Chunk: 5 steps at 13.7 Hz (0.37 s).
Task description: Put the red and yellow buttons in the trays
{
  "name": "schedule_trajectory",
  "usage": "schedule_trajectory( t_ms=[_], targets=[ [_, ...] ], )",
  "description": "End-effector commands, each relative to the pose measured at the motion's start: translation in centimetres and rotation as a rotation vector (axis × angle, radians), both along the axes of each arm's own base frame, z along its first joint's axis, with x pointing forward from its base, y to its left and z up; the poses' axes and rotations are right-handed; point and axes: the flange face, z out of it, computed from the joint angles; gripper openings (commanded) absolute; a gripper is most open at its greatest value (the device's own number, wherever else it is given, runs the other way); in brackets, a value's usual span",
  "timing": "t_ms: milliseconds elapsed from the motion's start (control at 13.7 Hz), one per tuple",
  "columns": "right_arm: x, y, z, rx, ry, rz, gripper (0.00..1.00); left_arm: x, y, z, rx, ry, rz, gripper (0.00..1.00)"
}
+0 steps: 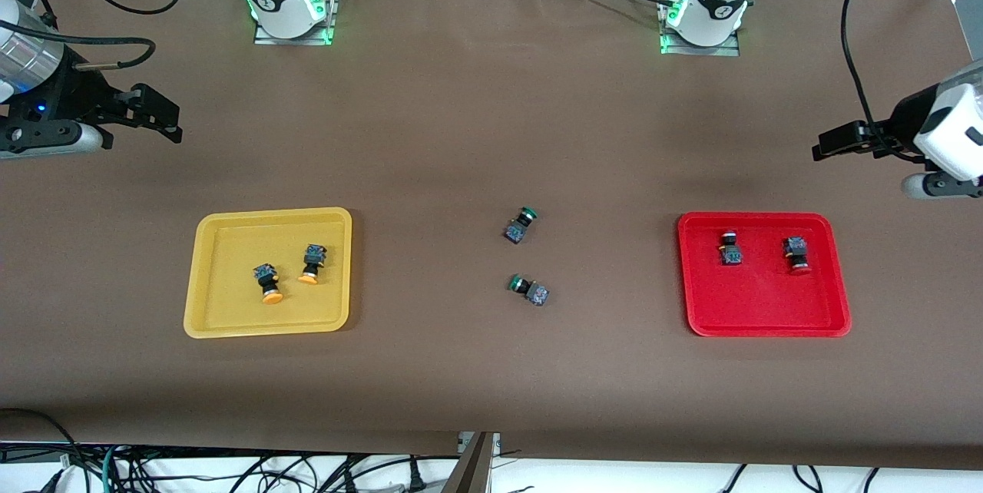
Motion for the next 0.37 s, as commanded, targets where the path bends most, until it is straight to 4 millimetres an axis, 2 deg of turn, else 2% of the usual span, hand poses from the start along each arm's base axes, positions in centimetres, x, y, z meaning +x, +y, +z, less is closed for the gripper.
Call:
schedule_trajectory(
  t_ms=[0, 146, 292],
  targets=[
    [0.2, 0.0, 0.6, -0.012, -0.011, 0.017, 1.0, -0.4, -1.2, 0.0, 0.041, -0.015, -0.032, 1.0],
    [0.2, -0.1, 0.6, -0.009, -0.012, 0.016, 1.0, 1.2, -0.9, -0.5, 0.041, -0.006, -0.027, 1.0],
    [0.2, -0.2, 0.7, -0.007, -0.014, 0.016, 1.0, 1.3, -1.5, -0.2, 0.044, 0.002, -0.031, 1.0]
  ],
)
